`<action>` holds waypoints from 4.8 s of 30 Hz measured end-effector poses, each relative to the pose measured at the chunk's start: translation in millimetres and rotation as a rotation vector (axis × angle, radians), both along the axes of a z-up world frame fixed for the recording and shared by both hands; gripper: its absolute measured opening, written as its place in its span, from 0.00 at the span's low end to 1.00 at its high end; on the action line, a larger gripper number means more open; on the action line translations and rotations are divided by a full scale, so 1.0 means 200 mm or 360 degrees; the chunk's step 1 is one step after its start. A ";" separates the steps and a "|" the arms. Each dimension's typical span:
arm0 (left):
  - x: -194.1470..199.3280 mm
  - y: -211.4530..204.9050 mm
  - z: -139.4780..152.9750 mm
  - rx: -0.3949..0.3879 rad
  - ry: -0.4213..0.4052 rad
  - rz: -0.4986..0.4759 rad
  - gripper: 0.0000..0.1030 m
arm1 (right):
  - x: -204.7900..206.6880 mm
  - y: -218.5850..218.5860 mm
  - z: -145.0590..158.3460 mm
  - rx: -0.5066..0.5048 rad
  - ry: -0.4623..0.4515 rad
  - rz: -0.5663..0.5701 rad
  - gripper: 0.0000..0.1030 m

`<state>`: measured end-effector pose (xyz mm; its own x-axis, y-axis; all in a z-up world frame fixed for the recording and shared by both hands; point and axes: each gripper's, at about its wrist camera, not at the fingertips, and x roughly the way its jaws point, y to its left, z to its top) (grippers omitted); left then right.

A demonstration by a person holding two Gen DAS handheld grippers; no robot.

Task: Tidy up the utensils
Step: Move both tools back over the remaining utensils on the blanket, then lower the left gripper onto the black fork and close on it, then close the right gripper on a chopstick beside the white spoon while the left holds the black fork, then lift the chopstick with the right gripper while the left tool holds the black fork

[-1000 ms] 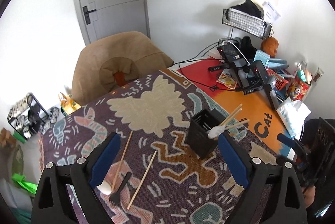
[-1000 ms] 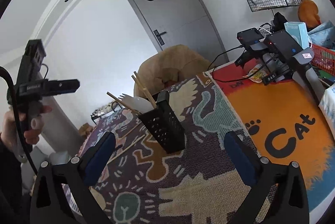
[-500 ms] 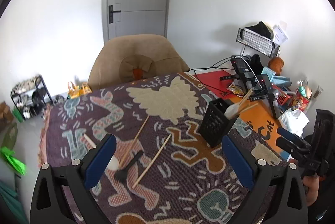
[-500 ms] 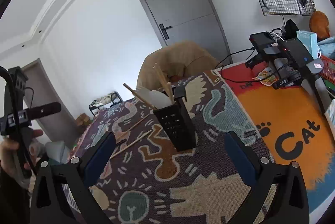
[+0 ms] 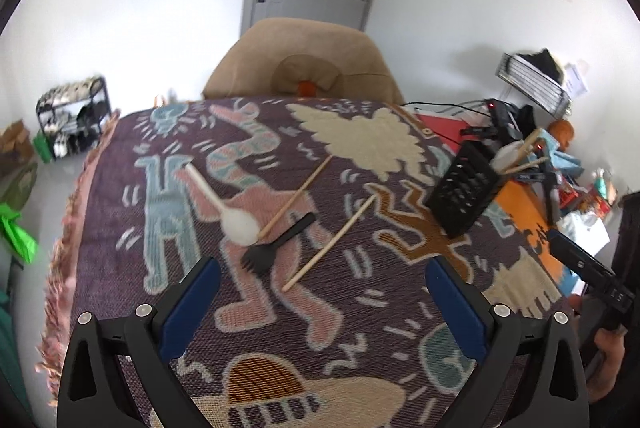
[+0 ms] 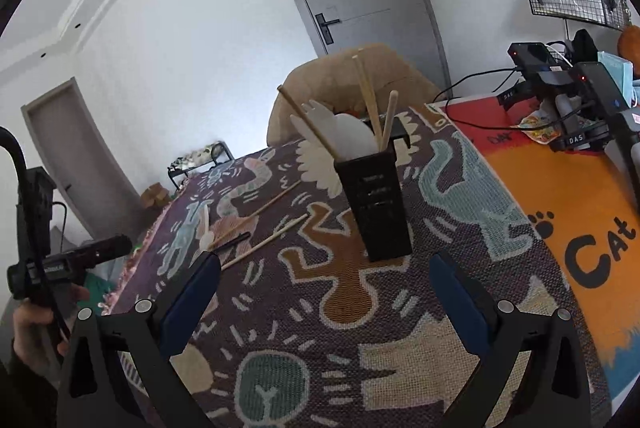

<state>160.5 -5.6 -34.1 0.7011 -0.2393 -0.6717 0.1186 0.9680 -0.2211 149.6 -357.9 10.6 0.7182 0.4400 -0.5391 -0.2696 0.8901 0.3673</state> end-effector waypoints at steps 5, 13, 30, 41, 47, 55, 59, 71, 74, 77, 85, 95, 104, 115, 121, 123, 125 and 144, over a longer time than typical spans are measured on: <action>0.01 0.08 -0.09 -0.0053 0.0038 0.0047 0.96 | 0.01 0.00 -0.03 0.0006 0.0011 -0.0052 1.00; 0.07 0.16 -0.26 -0.0124 0.0185 0.0078 0.64 | 0.01 0.06 -0.09 -0.0102 0.0019 -0.0025 1.00; 0.32 0.26 -0.47 -0.0488 0.0468 0.0255 0.46 | 0.06 0.10 -0.21 -0.0088 0.0132 -0.0005 1.00; 0.36 0.34 -0.54 -0.0863 0.0470 0.0449 0.46 | 0.06 0.07 -0.22 -0.0016 0.0154 -0.0019 1.00; 0.35 0.37 -0.55 -0.0998 0.0456 0.0493 0.29 | 0.06 0.07 -0.23 0.0001 0.0155 -0.0011 1.00; 0.33 0.33 -0.47 -0.0906 0.0384 0.0435 0.06 | 0.04 0.11 -0.22 -0.0015 0.0143 0.0025 1.00; 0.28 0.33 -0.36 -0.0849 0.0275 0.0366 0.03 | 0.04 0.16 -0.21 -0.0034 0.0131 0.0061 1.00; 0.10 0.32 0.00 -0.0656 0.0014 0.0161 0.00 | 0.04 0.34 -0.16 -0.0104 0.0092 0.0183 1.00; 0.06 0.33 0.05 -0.0599 -0.0029 0.0171 0.00 | 0.06 0.40 -0.14 -0.0150 0.0074 0.0232 1.00; 0.04 0.36 0.08 -0.0571 -0.0056 0.0185 0.00 | 0.09 0.48 -0.13 -0.0199 0.0075 0.0309 1.00; -0.01 0.48 0.07 -0.0555 -0.0068 0.0255 0.00 | 0.26 0.72 -0.12 -0.0451 0.0051 0.0478 0.80; -0.09 0.72 0.05 -0.0571 -0.0103 0.0396 0.00 | 0.42 1.17 -0.15 -0.0870 -0.0081 0.0845 0.72; -0.16 0.94 0.04 -0.0670 -0.0150 0.0509 0.00 | 0.52 1.47 -0.28 -0.1351 -0.0167 0.1234 0.45; -0.25 1.13 0.00 -0.0753 -0.0187 0.0591 0.00 | 0.60 1.64 -0.35 -0.1649 -0.0184 0.1560 0.45; -0.27 1.21 -0.03 -0.0796 -0.0189 0.0617 0.00 | 0.65 1.75 -0.40 -0.1949 -0.0174 0.1702 0.41; -0.28 1.23 -0.04 -0.0800 -0.0187 0.0622 0.00 | 0.65 1.78 -0.42 -0.2029 -0.0158 0.1763 0.39; -0.29 1.25 -0.05 -0.0802 -0.0187 0.0625 0.00 | 0.64 1.80 -0.42 -0.2056 -0.0161 0.1822 0.32; -0.23 1.01 0.06 -0.0794 -0.0225 0.0439 0.00 | 0.46 1.45 0.22 -0.1499 -0.0272 0.1429 0.05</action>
